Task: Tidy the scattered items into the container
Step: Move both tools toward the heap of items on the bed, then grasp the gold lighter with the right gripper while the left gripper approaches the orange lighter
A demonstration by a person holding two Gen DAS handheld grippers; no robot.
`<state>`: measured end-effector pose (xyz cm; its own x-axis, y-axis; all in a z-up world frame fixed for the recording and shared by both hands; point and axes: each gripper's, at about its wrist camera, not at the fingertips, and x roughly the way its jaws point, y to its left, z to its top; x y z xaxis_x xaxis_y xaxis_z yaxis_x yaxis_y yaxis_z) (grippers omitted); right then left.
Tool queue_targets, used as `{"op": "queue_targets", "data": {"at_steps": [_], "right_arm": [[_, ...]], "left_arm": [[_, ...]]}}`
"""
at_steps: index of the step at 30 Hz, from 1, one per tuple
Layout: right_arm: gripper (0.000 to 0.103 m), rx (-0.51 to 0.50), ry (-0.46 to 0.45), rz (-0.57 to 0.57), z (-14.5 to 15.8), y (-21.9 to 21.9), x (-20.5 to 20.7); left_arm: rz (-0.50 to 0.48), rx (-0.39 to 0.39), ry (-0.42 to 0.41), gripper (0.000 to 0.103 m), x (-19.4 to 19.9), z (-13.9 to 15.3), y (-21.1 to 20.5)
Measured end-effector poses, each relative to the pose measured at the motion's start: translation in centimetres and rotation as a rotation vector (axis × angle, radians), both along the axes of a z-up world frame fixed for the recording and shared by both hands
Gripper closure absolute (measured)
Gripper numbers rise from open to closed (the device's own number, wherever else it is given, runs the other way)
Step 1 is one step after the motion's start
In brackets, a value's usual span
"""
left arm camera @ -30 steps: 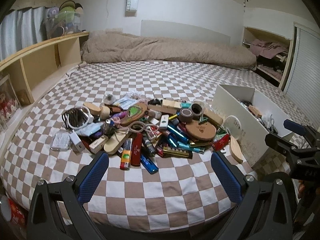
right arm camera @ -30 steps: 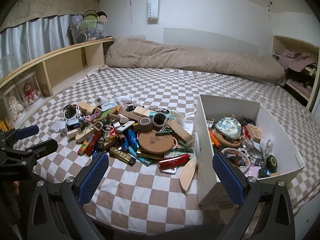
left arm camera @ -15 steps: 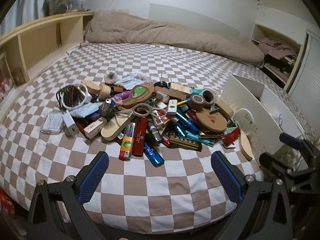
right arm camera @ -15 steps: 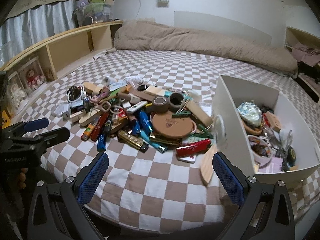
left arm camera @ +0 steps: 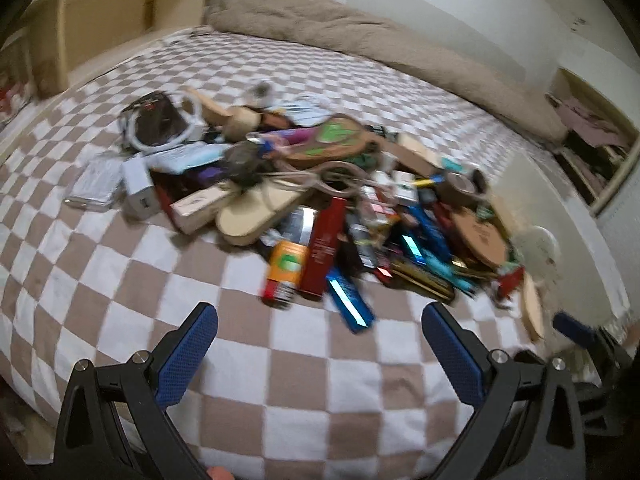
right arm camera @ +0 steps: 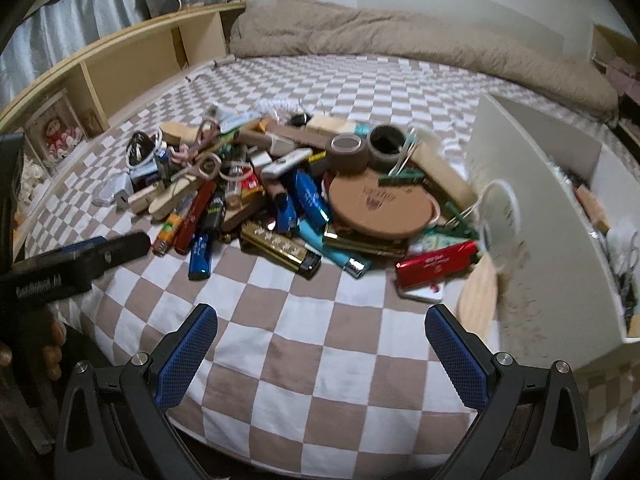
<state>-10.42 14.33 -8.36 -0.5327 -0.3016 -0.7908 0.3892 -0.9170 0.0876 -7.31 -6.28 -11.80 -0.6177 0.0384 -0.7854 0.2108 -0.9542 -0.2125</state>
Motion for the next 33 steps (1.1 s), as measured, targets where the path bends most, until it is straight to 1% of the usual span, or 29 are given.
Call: {"op": "queue_targets", "data": {"at_steps": [5,7,11,12,13,14,15,17,19,22,26,28,31,33], "right_arm": [[0.0,-0.005,-0.05,-0.008,-1.7,-0.4,-1.2],[0.0,-0.008,-0.071,-0.011,-2.4,-0.6,-1.7],[0.0,-0.021,-0.104,-0.014,-3.4,-0.9,-2.3],[0.0,-0.026,-0.11,-0.017,-3.6,-0.9,-2.5],[0.0,-0.031,-0.116,-0.021,-3.8,-1.0,-2.6],[0.0,-0.039,-0.122,-0.026,-4.0,-1.0,-2.8],[0.0,-0.05,-0.132,-0.032,-4.1,-0.9,-3.0],[0.0,-0.079,-0.153,-0.044,-4.2,-0.8,-3.3],[0.0,-0.118,-0.173,-0.059,-4.2,-0.5,-3.8],[0.0,-0.176,-0.199,-0.088,-4.1,-0.3,-4.3],[0.0,-0.254,-0.244,-0.112,-4.1,-0.4,-5.0],[0.0,-0.307,-0.279,-0.131,-4.2,-0.6,-5.4],[0.0,-0.38,-0.348,-0.16,-4.6,-1.1,-6.2],[0.0,-0.393,-0.374,-0.185,-5.0,-1.9,-6.6]], "left_arm": [[0.021,0.023,-0.006,0.003,-0.9,-0.9,-1.1],[0.015,0.03,-0.017,0.014,-1.2,-1.4,-1.4],[0.001,0.034,-0.045,0.023,-2.1,-2.4,-1.6],[-0.005,0.037,-0.05,0.03,-2.4,-2.5,-1.6],[-0.017,0.037,-0.056,0.04,-2.7,-2.6,-1.6],[-0.035,0.029,-0.063,0.046,-3.3,-2.7,-1.5],[-0.048,0.016,-0.07,0.054,-3.8,-2.6,-1.5],[-0.062,-0.016,-0.079,0.054,-4.6,-2.5,-1.5],[-0.061,-0.026,-0.087,0.054,-5.0,-2.7,-1.9],[-0.048,-0.017,-0.112,0.054,-5.2,-3.5,-2.6],[-0.045,-0.008,-0.111,0.056,-5.0,-3.6,-3.3],[-0.042,-0.012,-0.112,0.071,-4.9,-3.7,-3.5],[-0.035,-0.005,-0.092,0.073,-4.1,-3.8,-3.9],[-0.037,-0.011,-0.075,0.076,-3.4,-3.6,-3.6]]}}
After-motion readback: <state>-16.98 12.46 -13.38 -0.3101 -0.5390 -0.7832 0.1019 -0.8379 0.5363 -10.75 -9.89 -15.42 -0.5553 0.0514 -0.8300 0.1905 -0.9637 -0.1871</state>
